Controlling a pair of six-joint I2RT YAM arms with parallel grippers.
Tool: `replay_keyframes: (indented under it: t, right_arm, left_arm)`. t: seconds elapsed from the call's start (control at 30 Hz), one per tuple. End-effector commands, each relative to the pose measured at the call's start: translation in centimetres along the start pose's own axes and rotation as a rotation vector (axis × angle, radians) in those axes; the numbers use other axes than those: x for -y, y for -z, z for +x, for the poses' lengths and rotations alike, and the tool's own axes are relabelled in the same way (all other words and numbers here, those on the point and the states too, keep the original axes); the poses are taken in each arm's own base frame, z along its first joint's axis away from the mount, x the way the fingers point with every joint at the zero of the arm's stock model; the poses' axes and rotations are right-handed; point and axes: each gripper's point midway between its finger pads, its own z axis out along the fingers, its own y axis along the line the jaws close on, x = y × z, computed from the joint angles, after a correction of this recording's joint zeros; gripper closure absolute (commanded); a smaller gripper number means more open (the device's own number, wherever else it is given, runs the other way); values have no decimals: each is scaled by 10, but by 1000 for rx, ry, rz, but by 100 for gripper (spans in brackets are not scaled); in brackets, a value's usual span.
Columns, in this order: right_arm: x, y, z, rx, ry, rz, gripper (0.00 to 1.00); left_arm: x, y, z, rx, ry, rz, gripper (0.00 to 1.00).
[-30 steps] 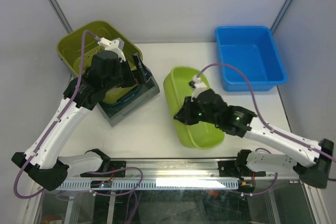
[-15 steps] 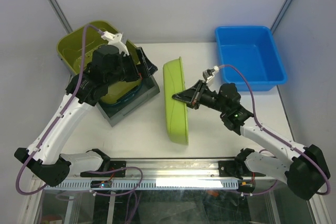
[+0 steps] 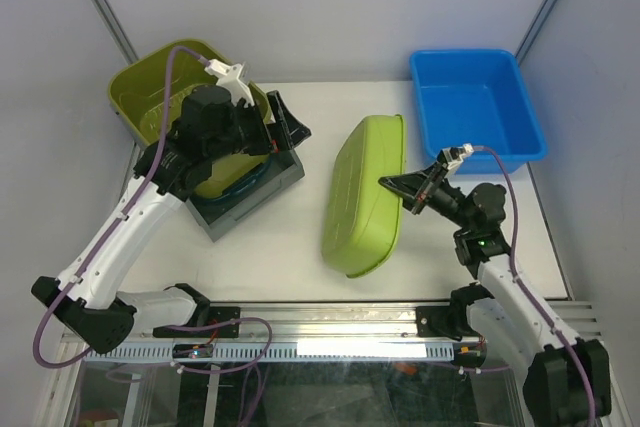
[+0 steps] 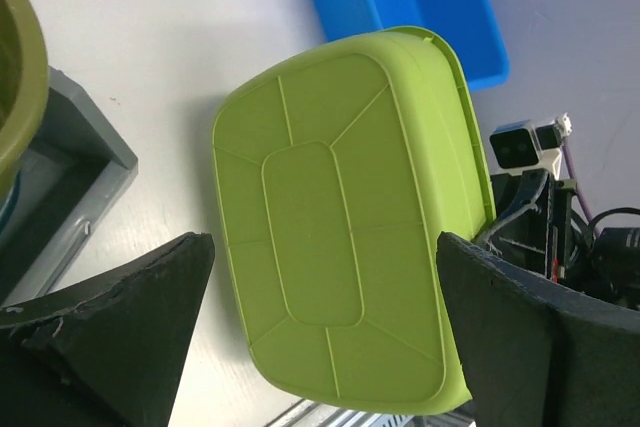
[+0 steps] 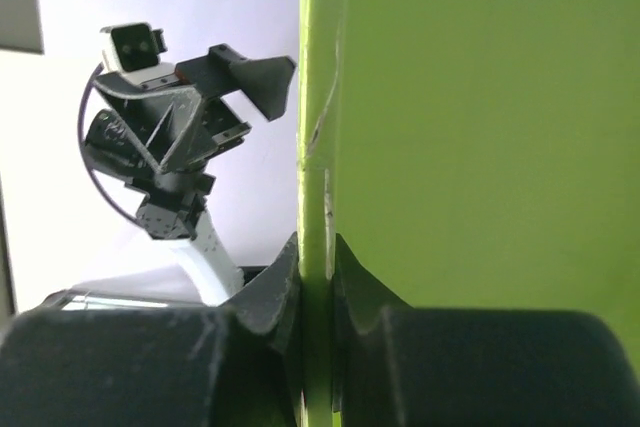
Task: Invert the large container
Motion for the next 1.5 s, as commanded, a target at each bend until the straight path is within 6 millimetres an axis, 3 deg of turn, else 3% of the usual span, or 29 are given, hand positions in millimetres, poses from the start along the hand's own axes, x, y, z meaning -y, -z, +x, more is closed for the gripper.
replay_keyframes:
  t: [0.0,0.1,0.33,0.5,0.73,0.83,0.9,1.1,1.33,1.47]
  right_arm:
    - [50,29,1,-34,13,260,97]
    - [61,41,-3,-26,53,351,82]
    - [86,56,-14,9,112,534,59]
    - [100,71,-25,50,186,673,52]
    - [94,81,-39,101,273,763,39]
    - [85,89,-45,125,333,812,27]
    - [81,95,-49,138,377,848,22]
    - [83,107,-50,145,401,915,22]
    - [79,112,-62,202,433,957,22]
    - [73,106,-72,211,447,956,22]
  left_arm:
    - [15,-7,-3,6,-7,103,1]
    - [16,-12,2,-11,0,122,1]
    - [15,-16,8,-28,6,136,1]
    - [13,-19,13,-40,7,133,1]
    - [8,-26,27,-87,13,138,1]
    - [0,-30,38,-111,11,122,1]
    - [-8,-32,48,-133,7,106,1]
    - [-31,-39,96,-252,-23,77,1]
    - [-28,-40,188,-474,-165,17,1]
    - [-27,-41,215,-543,-157,2,1]
